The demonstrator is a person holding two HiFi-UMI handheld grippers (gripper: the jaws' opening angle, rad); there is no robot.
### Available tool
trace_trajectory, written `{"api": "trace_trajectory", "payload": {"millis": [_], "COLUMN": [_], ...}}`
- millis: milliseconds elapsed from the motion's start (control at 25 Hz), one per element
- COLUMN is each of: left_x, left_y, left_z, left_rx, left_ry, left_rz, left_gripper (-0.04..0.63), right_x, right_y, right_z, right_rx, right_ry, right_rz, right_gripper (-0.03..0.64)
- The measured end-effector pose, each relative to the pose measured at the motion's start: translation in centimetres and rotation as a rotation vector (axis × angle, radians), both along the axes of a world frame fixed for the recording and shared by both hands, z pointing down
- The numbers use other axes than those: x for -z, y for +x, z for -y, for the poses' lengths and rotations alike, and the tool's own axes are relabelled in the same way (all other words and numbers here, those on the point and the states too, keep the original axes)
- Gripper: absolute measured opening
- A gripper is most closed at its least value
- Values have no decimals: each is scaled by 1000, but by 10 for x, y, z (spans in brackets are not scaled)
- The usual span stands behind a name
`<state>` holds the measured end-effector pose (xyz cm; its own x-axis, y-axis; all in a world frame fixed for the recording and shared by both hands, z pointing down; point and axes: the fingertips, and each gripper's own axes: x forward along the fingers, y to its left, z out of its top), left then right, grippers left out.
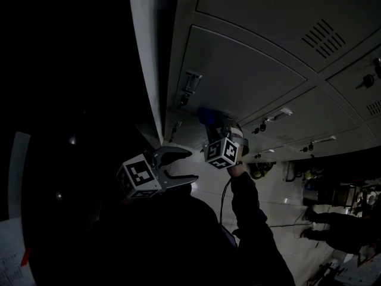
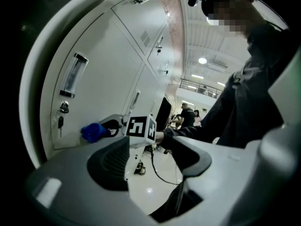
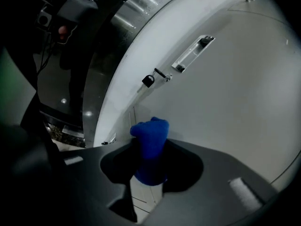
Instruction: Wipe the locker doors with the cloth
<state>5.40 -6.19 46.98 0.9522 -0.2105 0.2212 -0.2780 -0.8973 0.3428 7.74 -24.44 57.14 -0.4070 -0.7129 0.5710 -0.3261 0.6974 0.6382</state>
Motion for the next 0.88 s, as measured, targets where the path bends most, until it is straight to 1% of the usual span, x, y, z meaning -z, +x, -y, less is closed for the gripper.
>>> {"api": "trace_trajectory", "payload": {"millis": [240, 360, 440, 640, 880], "left_x": [-2, -4, -3, 1, 6], "left_y": [1, 3, 5, 10, 23], "left_z": [-2, -4, -5, -7, -9], "left_rx": [-4, -15, -23, -42, -88], "left_ry": [-13, -9, -5, 5, 22], "left_rz": [14, 12, 6, -28, -65], "left_gripper": [262, 262, 262, 262, 262], "right_x": [-13, 5, 32, 124, 239], "right_y": [1, 1, 2, 11, 27], "right_z": [0, -5, -12, -30, -31], "right_rx": [-9, -3, 13, 41, 39], "right_ry": [-26, 2, 35, 109, 246], "right_rz": [7, 16, 34, 130, 155], "right_gripper": [124, 124, 124, 124, 124]}}
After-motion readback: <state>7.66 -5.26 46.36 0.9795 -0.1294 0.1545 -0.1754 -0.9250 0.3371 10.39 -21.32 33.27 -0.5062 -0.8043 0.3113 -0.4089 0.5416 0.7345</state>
